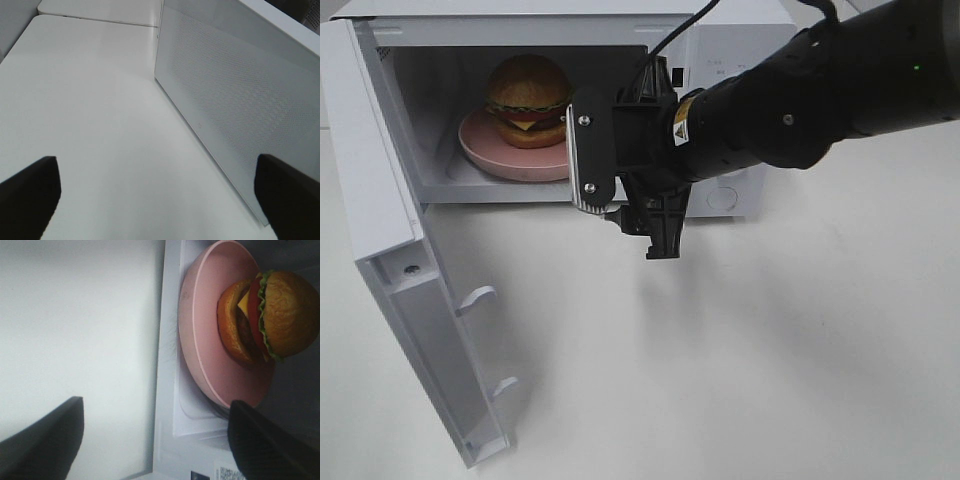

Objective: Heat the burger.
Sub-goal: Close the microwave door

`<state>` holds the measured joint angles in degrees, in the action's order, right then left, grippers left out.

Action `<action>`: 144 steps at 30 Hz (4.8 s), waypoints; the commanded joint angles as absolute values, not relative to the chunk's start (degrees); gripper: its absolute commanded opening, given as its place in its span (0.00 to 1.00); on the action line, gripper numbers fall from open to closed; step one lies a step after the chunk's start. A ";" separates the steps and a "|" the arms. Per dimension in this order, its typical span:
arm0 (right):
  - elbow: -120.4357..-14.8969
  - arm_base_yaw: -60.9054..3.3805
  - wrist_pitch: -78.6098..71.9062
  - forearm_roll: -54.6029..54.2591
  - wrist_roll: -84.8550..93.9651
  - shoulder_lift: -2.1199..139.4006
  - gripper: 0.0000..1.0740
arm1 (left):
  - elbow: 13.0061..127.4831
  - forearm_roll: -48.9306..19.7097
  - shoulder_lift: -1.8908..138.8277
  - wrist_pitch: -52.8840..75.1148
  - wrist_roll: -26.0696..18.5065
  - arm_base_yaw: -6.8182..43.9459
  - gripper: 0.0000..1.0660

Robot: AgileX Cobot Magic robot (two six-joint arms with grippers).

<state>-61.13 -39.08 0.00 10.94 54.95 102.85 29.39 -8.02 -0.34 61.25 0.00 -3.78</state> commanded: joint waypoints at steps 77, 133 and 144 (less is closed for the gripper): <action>-33.98 -24.58 53.57 11.06 -11.40 35.87 0.68 | 29.39 -8.08 -1.26 60.79 0.00 -4.07 0.92; -28.19 -5.50 55.41 8.48 -11.34 -1.78 0.68 | 29.39 -8.08 -1.15 60.79 0.00 -4.07 0.92; -28.19 -5.50 55.41 8.48 -11.34 -1.78 0.68 | 29.39 -8.08 -1.15 60.79 0.00 -4.07 0.92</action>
<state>-28.30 -5.90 55.69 8.25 -11.63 -0.29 29.39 -8.02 -0.34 61.25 0.00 -3.78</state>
